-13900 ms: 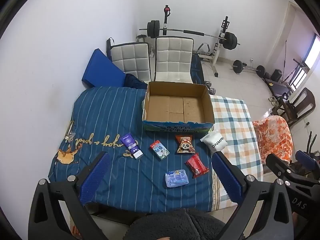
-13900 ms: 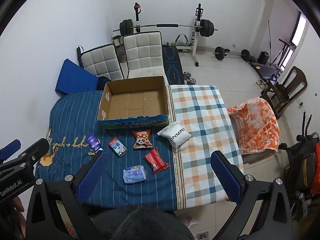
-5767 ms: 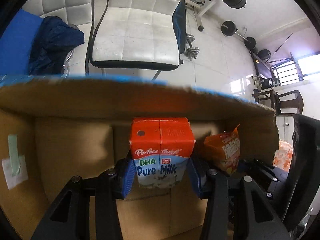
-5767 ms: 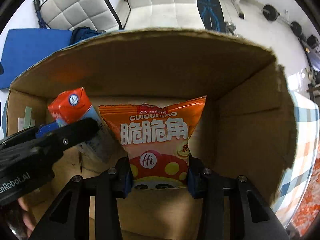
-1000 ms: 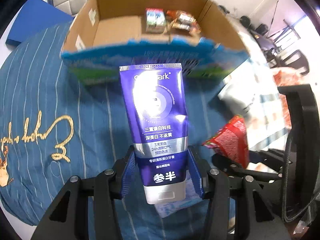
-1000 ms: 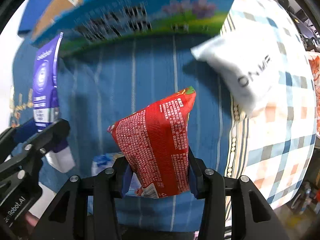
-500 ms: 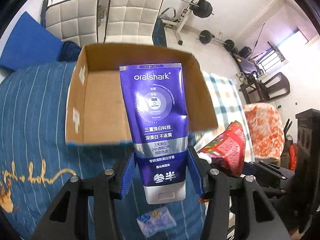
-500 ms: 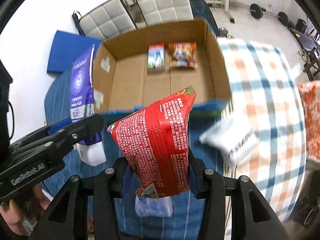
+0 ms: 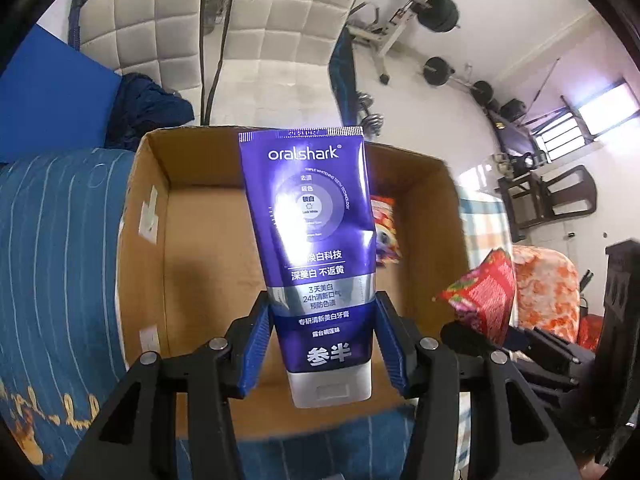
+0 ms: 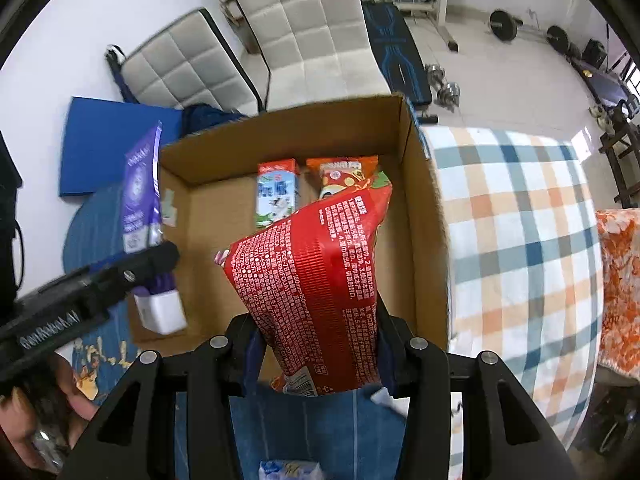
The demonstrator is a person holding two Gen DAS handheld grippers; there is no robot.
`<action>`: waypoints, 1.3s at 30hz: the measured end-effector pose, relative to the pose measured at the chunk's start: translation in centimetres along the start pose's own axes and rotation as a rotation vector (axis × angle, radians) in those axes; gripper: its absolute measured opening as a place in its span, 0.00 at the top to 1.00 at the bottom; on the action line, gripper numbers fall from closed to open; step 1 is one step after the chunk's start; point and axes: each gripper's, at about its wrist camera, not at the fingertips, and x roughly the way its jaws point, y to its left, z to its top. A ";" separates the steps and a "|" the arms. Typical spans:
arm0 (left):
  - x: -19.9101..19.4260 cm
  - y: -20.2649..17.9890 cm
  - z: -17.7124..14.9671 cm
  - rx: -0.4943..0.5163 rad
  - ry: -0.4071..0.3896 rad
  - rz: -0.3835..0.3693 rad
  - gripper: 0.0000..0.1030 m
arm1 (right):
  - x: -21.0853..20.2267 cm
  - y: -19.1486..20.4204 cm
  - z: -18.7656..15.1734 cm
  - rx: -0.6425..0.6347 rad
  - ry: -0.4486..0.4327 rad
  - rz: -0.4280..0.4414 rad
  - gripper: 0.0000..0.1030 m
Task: Organize soft objects
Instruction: 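Carry the tube and red bag into the box and release both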
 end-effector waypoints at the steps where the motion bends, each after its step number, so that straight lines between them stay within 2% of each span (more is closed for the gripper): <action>1: 0.7 0.2 0.7 -0.001 0.011 0.006 0.55 | 1.3 -0.2 0.7 0.006 0.024 -0.002 0.53; 8: 6.1 2.3 3.5 -0.015 0.106 0.086 0.55 | 8.3 -1.9 2.9 0.062 0.143 -0.007 0.53; 15: 9.7 3.9 3.6 -0.012 0.193 0.141 0.55 | 13.1 -2.3 3.8 0.061 0.237 -0.030 0.53; 30: 13.1 4.7 2.3 -0.004 0.283 0.184 0.54 | 18.0 -0.7 3.2 -0.049 0.346 -0.124 0.53; 39: 13.6 4.9 3.7 -0.013 0.302 0.193 0.54 | 19.4 0.8 2.9 -0.072 0.389 -0.145 0.52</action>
